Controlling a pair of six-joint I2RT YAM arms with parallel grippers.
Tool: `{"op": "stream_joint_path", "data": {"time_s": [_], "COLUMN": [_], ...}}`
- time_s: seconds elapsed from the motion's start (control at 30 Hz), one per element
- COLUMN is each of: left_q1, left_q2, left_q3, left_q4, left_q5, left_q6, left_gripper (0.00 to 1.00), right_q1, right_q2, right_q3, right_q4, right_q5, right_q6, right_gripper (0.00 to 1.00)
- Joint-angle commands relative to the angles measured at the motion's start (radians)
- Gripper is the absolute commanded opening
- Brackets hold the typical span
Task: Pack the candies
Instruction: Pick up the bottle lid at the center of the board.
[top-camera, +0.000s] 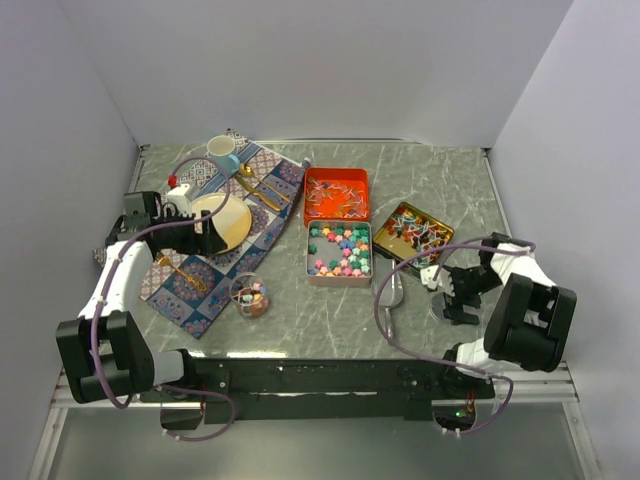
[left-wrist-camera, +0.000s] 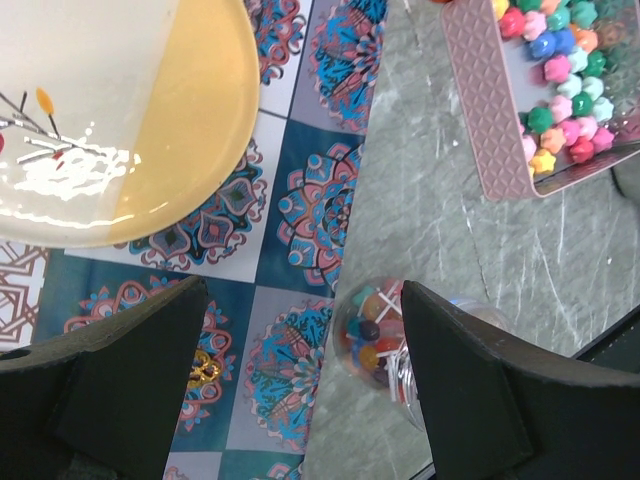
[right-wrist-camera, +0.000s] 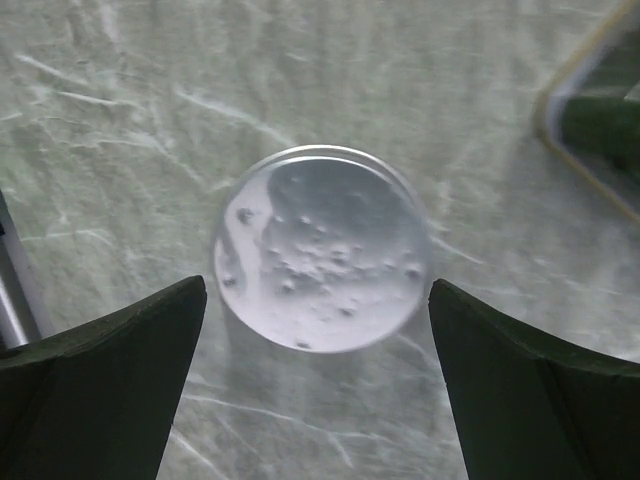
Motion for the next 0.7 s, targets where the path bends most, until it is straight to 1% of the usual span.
{"op": "stream_joint_path", "data": {"time_s": [0.0, 0.1, 0.23, 0.4, 0.47, 0.5, 0.6, 0.67], "left_q1": [0.015, 0.019, 0.021, 0.022, 0.024, 0.025, 0.025, 0.024], "left_q2": [-0.026, -0.029, -0.030, -0.032, -0.032, -0.032, -0.036, -0.038], "left_q3": [-0.019, -0.021, -0.025, -0.033, -0.031, -0.030, -0.036, -0.038], "left_q4": [0.010, 0.005, 0.010, 0.023, 0.022, 0.019, 0.020, 0.022], "left_q5": [-0.004, -0.007, -0.005, -0.005, -0.007, -0.007, -0.005, 0.007], "left_q6": [0.015, 0.015, 0.016, 0.005, 0.009, 0.009, 0.015, 0.024], "left_gripper": [0.85, 0.85, 0.85, 0.86, 0.85, 0.85, 0.85, 0.85], "right_q1": [0.022, 0.042, 0.059, 0.070, 0.070, 0.068, 0.067, 0.067], "right_q2": [-0.062, -0.062, -0.052, -0.078, -0.090, -0.102, -0.136, -0.179], "right_q3": [-0.079, -0.102, -0.093, -0.118, -0.134, -0.139, -0.153, -0.148], "right_q4": [0.036, 0.083, 0.084, 0.112, 0.116, 0.113, 0.104, 0.075], "right_q5": [0.042, 0.047, 0.056, 0.059, 0.051, 0.047, 0.030, 0.017], "right_q6": [-0.168, -0.112, -0.076, -0.077, -0.083, -0.082, -0.056, -0.034], "right_gripper": [1.00, 1.00, 1.00, 1.00, 0.98, 0.93, 0.86, 0.83]}}
